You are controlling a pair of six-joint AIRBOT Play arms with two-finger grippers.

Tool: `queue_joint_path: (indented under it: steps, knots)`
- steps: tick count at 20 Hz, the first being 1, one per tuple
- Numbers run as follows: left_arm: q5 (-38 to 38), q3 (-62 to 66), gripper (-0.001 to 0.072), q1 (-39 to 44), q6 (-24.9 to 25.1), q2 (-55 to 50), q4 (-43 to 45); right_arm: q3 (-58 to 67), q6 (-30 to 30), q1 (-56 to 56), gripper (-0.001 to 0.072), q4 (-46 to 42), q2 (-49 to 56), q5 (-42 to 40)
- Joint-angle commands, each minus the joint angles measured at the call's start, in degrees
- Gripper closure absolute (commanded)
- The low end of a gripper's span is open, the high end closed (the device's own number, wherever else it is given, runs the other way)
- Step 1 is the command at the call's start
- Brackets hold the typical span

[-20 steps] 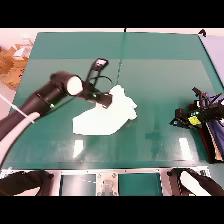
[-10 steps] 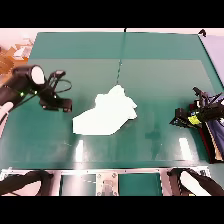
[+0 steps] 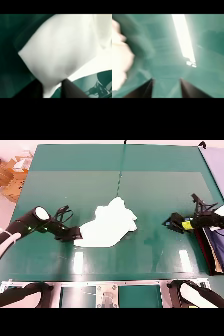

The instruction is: Fold the shirts.

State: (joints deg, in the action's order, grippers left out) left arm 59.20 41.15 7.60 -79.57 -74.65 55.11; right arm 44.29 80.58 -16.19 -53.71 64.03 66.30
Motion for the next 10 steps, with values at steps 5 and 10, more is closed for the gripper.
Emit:
queue_joint_path:
  steps: [5, 10]
  knots:
    - [-2.8, -1.97, 0.0683, -0.15, 5.55, 0.11, -5.64, 4.63, -19.39, 12.04, 0.0287, 28.44, 22.99, -8.87]
    - [-2.71, -1.97, 0.0683, -0.15, 5.53, 0.11, -5.49, 13.4, -20.22, 19.19, 0.0441, 29.27, 32.96, -5.64]
